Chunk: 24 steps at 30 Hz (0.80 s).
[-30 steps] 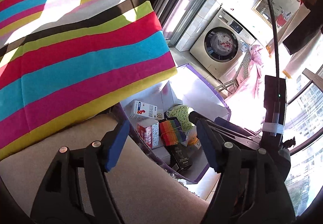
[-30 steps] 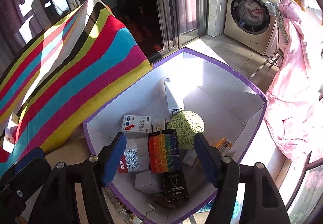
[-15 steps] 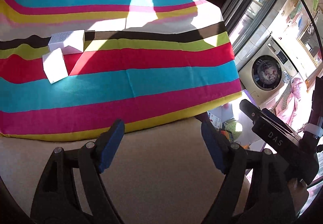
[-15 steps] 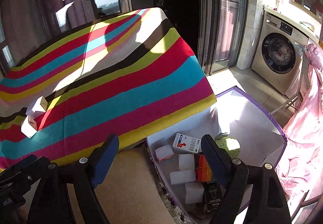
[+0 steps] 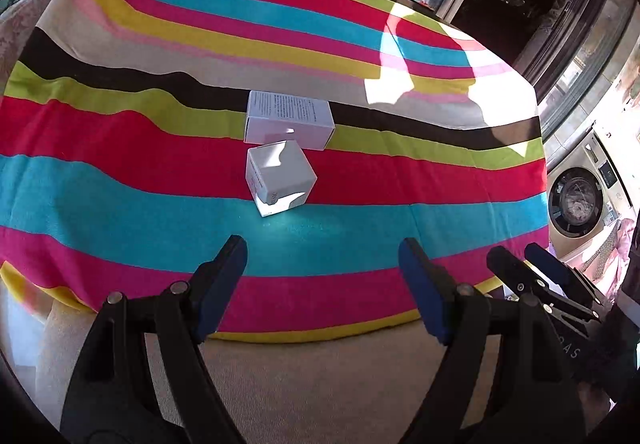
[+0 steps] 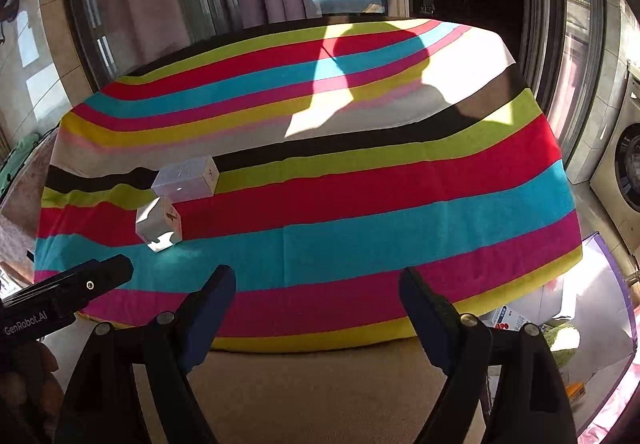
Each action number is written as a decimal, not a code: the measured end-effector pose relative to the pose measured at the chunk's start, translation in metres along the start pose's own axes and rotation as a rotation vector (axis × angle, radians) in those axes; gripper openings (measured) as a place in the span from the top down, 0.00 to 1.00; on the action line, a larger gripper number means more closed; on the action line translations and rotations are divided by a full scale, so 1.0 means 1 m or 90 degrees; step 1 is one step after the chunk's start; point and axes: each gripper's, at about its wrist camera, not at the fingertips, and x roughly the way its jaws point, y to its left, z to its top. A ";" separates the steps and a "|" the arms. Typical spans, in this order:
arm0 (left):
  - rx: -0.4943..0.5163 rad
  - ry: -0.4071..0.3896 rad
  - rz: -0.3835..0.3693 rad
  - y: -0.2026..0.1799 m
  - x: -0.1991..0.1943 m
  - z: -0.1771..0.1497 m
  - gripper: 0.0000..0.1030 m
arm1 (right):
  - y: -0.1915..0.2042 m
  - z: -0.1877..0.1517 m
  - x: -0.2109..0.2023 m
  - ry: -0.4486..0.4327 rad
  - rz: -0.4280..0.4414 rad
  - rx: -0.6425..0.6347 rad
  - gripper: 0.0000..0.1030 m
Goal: Organize objects
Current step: 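Move both open tools back over the two white boxes on the table, then grasp the small white cube box with left tool while right tool grasps the white printed box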
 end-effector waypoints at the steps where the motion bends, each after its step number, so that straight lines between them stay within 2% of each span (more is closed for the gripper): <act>1: -0.013 -0.001 0.006 0.004 0.006 0.005 0.22 | 0.005 0.003 0.006 0.001 0.001 -0.011 0.18; 5: -0.072 0.003 0.043 0.020 0.029 0.023 0.22 | 0.020 0.014 0.024 0.008 -0.001 -0.039 0.18; 8: -0.081 0.019 0.068 0.024 0.051 0.034 0.24 | 0.023 0.020 0.034 0.010 -0.006 -0.042 0.18; 10: -0.086 0.040 0.081 0.027 0.067 0.037 0.32 | 0.024 0.023 0.040 0.012 -0.008 -0.043 0.18; 11: -0.088 0.051 0.075 0.029 0.073 0.037 0.45 | 0.024 0.025 0.043 0.014 -0.010 -0.046 0.18; 12: -0.091 0.051 0.064 0.031 0.075 0.036 0.46 | 0.025 0.026 0.043 0.015 -0.011 -0.050 0.18; 15: -0.099 0.034 0.045 0.037 0.068 0.032 0.49 | 0.033 0.033 0.051 0.011 -0.016 -0.060 0.18; 17: -0.101 0.021 0.053 0.043 0.058 0.028 0.51 | 0.041 0.039 0.061 0.012 -0.011 -0.060 0.18; 21: -0.115 -0.018 0.118 0.065 0.036 0.021 0.54 | 0.066 0.049 0.080 0.017 0.021 -0.069 0.18; 24: -0.142 -0.035 0.149 0.084 0.029 0.018 0.54 | 0.090 0.054 0.090 0.008 0.040 -0.089 0.18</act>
